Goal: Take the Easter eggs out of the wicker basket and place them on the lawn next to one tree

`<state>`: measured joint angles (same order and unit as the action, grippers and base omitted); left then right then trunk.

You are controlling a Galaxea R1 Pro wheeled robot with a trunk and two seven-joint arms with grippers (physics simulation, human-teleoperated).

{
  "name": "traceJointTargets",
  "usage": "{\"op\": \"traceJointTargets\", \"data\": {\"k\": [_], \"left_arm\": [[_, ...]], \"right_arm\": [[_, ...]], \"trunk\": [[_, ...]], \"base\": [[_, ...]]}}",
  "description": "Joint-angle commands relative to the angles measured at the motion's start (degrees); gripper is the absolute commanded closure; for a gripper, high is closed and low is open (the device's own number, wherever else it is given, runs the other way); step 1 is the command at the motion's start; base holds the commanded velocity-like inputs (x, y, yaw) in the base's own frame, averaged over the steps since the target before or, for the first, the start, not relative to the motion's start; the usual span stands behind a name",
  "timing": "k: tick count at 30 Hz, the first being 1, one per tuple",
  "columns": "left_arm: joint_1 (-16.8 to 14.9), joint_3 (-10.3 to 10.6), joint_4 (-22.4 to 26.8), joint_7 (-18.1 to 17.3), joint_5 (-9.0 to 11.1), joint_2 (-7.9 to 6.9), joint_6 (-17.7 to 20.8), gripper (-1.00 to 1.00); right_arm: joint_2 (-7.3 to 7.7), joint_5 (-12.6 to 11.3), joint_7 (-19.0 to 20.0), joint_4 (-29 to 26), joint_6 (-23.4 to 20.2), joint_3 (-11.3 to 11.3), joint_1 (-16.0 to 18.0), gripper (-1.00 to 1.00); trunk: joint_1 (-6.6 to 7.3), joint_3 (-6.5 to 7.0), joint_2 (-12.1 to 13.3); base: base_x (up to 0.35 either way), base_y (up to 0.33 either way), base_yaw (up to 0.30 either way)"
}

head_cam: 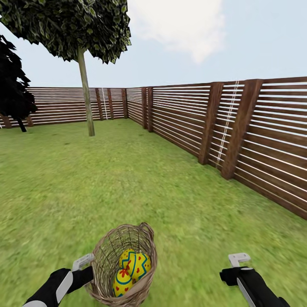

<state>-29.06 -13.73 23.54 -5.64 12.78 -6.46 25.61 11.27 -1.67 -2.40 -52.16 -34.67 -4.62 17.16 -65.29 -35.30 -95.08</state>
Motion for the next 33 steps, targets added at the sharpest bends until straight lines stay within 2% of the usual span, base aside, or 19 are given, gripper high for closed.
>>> {"op": "traceJointTargets", "data": {"k": [1, 10, 15, 18, 19, 22, 29, 30, 33], "left_arm": [[-0.04, -0.47, 0.10, -0.25, 0.58, 0.04, 0.40, 1.00], [-0.06, -0.51, 0.15, -0.25, 0.58, -0.35, 0.45, 1.00], [-0.07, -0.51, 0.11, -0.25, 0.58, -0.06, 0.40, 1.00], [0.14, 0.02, -0.07, -0.57, 0.31, -1.04, 0.62, 1.00], [0.22, 0.03, -0.07, -0.53, 0.01, -1.37, 0.26, 1.00], [0.31, -0.02, -0.22, -0.42, -1.19, -1.05, -0.80, 1.00], [0.32, -0.86, 1.50, -0.47, -1.36, -3.08, -3.16, 1.00], [0.32, -0.86, 1.51, -0.45, 0.91, -4.27, -8.36, 1.00], [0.32, -0.86, 1.51, -0.43, 0.93, -4.27, -8.27, 1.00]], "right_arm": [[0.07, -0.18, -0.28, -0.08, -0.31, -0.21, 0.03, -1.00], [0.07, -0.18, -0.32, -0.08, -0.13, -0.30, -0.01, -1.00], [0.07, -0.21, -0.16, -0.06, -0.52, -0.38, 0.02, -1.00], [1.05, -0.62, 0.20, -1.04, -1.50, 0.23, 0.06, -1.00], [1.37, -0.93, 0.24, -1.02, -1.75, 0.24, 0.06, -1.00], [0.82, -1.91, 0.46, -0.09, -1.12, 0.36, 0.06, -1.00], [0.70, -3.20, 0.53, -0.02, -0.93, 0.20, 0.06, -1.00], [0.64, -3.21, 0.55, -0.03, -0.87, 0.16, 0.06, -1.00], [0.34, -2.70, 0.47, -0.04, -0.84, 0.05, 0.06, -1.00]], "trunk": [[-0.03, -0.06, -0.03], [-0.03, -0.06, -0.03], [-0.03, -0.06, -0.03], [-0.03, -0.06, -0.03], [-0.03, -0.06, -0.03], [-0.03, -0.06, -0.03], [-0.03, -0.06, -0.03], [-0.03, -0.06, -0.03], [-0.03, -0.06, -0.03]], "base": [[0.324, 0.131, 0.000], [0.324, 0.131, 0.000], [0.327, 0.093, 0.000], [0.000, 0.000, 0.000], [0.000, 0.000, 0.000], [0.110, 0.000, 0.000], [0.328, 0.081, 0.000], [0.342, 0.013, 0.005], [0.342, 0.001, 0.218]]}}
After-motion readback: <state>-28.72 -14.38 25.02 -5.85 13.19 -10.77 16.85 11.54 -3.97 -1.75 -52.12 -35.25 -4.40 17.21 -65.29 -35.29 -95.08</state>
